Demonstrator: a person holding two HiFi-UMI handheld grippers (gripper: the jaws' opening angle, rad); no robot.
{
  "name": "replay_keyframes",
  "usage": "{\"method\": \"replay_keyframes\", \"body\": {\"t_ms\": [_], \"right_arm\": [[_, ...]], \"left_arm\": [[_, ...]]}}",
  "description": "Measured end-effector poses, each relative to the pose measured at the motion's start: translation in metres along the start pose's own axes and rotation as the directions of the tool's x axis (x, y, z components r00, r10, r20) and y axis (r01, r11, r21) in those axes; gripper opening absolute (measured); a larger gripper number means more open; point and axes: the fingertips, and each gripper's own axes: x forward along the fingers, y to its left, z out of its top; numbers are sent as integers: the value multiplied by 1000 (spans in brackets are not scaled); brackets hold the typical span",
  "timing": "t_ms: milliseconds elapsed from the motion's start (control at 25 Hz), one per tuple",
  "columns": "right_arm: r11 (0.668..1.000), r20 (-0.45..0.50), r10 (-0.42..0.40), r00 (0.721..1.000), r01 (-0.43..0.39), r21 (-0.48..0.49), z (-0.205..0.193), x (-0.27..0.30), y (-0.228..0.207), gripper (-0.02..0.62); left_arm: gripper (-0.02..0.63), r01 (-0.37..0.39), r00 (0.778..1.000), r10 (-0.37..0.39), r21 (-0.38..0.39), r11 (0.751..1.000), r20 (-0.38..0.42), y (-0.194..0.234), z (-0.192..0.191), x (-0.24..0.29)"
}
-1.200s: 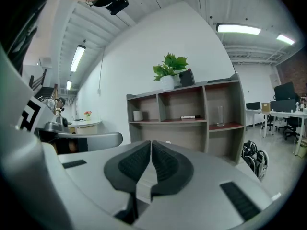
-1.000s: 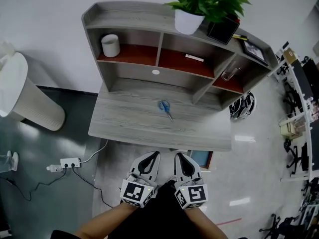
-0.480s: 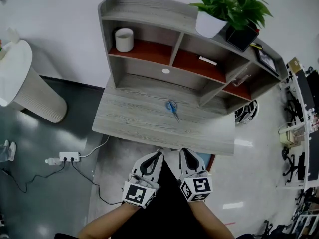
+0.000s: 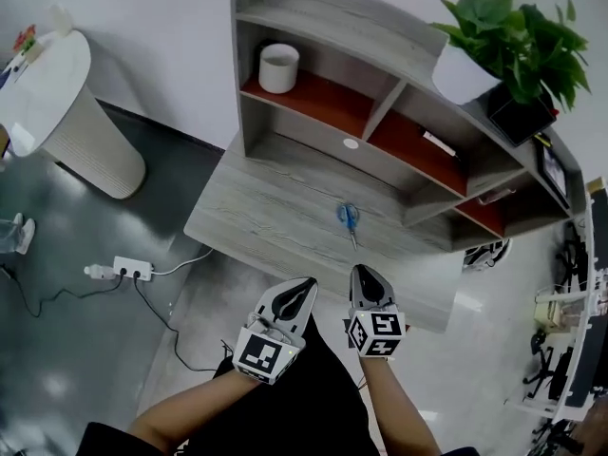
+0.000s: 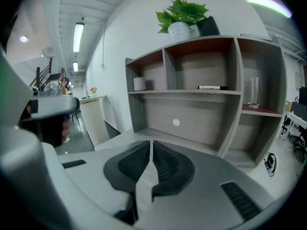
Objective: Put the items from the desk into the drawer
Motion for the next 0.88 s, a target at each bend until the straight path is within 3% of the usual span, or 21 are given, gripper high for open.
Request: {"method": "replay_keyframes", "body": {"t_ms": [400, 560, 880], "right_arm": [[999, -200, 32, 979, -34, -10, -38, 104, -59, 37], [998, -279, 54, 959, -63, -22, -58, 142, -76, 78], [992, -409, 89, 908, -116, -42, -93, 212, -102, 92]], "left_arm": [[14, -77, 996, 77, 0, 997, -53, 31, -9, 54], [14, -121, 991, 120, -8, 993, -65, 43, -13, 70], [14, -212, 974, 208, -35, 977, -94, 65, -26, 87]]}}
